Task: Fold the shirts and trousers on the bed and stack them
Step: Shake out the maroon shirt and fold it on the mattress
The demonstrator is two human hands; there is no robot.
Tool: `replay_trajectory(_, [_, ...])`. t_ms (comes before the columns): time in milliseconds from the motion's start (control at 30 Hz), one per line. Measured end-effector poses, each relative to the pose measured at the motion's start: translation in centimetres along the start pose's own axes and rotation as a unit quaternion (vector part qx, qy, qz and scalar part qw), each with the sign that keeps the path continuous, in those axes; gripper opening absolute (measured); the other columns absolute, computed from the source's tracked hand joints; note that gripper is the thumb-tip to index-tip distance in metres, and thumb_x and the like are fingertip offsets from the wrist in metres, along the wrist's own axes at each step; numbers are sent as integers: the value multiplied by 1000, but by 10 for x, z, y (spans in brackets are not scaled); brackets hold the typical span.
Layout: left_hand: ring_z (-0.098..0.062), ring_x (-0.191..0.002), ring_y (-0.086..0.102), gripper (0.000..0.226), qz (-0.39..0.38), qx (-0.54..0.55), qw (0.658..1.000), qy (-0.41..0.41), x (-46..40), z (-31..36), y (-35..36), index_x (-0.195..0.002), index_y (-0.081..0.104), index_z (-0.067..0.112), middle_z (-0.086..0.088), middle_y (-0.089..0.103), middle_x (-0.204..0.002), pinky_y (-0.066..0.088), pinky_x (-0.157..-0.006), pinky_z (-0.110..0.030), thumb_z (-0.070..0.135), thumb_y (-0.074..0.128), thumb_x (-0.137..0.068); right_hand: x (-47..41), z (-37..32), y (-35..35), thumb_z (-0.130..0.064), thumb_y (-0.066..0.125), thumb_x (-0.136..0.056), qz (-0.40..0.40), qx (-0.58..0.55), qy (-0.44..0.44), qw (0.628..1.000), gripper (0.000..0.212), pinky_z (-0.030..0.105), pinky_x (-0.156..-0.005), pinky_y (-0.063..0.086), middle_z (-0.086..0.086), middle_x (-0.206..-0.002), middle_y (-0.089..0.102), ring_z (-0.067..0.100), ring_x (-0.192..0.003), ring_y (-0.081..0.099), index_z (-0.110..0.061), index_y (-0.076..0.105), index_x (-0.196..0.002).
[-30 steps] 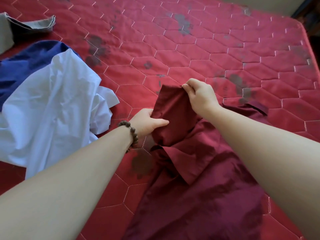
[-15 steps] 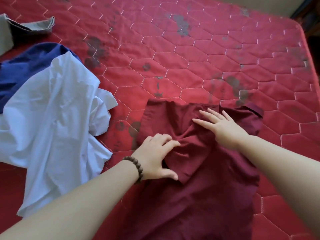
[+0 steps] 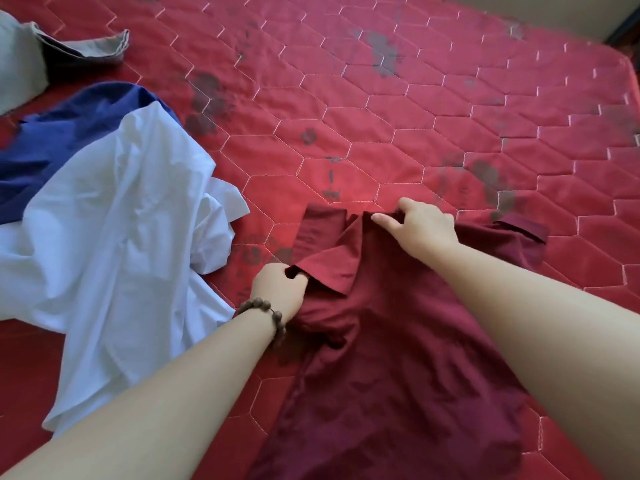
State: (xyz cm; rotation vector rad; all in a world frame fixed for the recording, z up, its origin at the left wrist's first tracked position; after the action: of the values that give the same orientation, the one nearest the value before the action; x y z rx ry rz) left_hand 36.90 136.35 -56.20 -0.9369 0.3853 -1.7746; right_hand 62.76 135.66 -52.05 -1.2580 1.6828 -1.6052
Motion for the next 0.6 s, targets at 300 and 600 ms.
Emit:
replay_trajectory(300, [-17,-55,39,33,14,-23,1000,-1,-4,-10,-7,-60,44,16,3,42,-54,26,-53,-32,25,51,-90,21,-59,20,-41,73,-79,-35,98,-274,956,72,53,-118,3,1,-147,35,24,-137,29,-38,40,-143])
replay_trajectory(600, [-27,-63,51,62,-25,-9,996,-87,-17,-22,-5,-52,42,11,-5,49,-55,33,-61,-32,51,35,-97,-24,-55,17,-64,42,-91,17,6,-32,999,47,45,-94,32,3,-115,58,28,-116,49,-21,57,-105])
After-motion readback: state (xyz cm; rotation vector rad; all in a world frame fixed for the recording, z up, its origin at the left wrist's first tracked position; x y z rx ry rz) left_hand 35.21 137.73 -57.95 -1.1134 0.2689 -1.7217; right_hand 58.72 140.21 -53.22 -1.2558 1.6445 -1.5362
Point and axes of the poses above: each hand's wrist, its own x-axis away from the middle knuckle, its own y-axis out of the palm, z = x × y, the point moved 9 cm from there along -x, towards the middle knuckle
